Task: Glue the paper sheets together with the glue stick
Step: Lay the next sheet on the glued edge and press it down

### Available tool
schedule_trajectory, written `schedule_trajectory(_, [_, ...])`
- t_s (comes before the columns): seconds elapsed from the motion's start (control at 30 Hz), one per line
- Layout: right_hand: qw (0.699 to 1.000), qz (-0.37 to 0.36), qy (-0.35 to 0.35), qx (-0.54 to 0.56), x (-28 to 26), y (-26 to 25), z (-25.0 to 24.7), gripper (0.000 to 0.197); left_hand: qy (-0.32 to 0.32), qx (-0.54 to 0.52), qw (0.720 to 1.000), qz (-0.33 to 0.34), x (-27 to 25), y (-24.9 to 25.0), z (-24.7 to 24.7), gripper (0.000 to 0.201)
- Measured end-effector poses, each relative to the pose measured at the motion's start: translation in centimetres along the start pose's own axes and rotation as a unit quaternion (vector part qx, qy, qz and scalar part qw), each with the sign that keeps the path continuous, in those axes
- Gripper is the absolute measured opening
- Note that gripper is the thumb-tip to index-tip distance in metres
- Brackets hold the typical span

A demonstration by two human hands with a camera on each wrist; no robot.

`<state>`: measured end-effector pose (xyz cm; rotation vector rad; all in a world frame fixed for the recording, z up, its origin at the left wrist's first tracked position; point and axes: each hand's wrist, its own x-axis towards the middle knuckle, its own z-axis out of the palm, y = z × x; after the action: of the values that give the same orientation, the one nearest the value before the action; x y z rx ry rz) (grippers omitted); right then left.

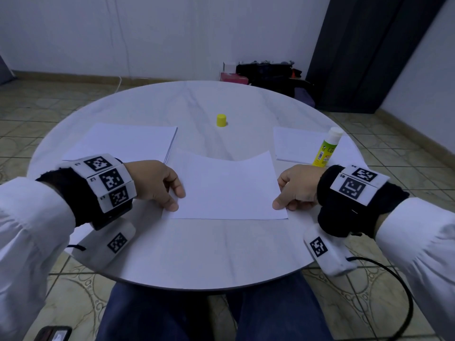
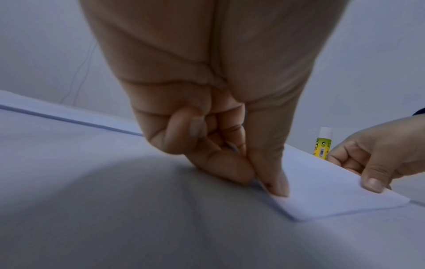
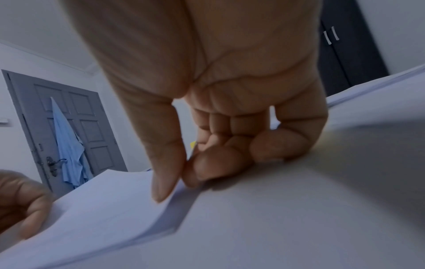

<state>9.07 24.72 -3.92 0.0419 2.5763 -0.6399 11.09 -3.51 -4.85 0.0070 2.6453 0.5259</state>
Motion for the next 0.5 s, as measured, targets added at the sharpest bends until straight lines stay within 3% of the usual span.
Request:
schedule_trajectory(0.27, [0.997,0.022,0.018,-0.065,-0.5,-0.9,0.2,0.025,-0.001,0.026,1.0,0.0,0.3,0.0,-0.1,0.032])
schedule_trajectory(0.4, [0.99,0.027,0.042,-0.135,-0.9,-1.3,-0.1,0.08,-0.001,0.067,0.998,-0.013,0.6,0.2,-0.4,0.063])
schedule_trajectory(0.5, [0.968,-0.012,0.011,-0.249,-1.4,-2.4,-0.4,0.076,-0.002,0.13,0.991,-0.014,0.5,0.5,-0.6,0.077])
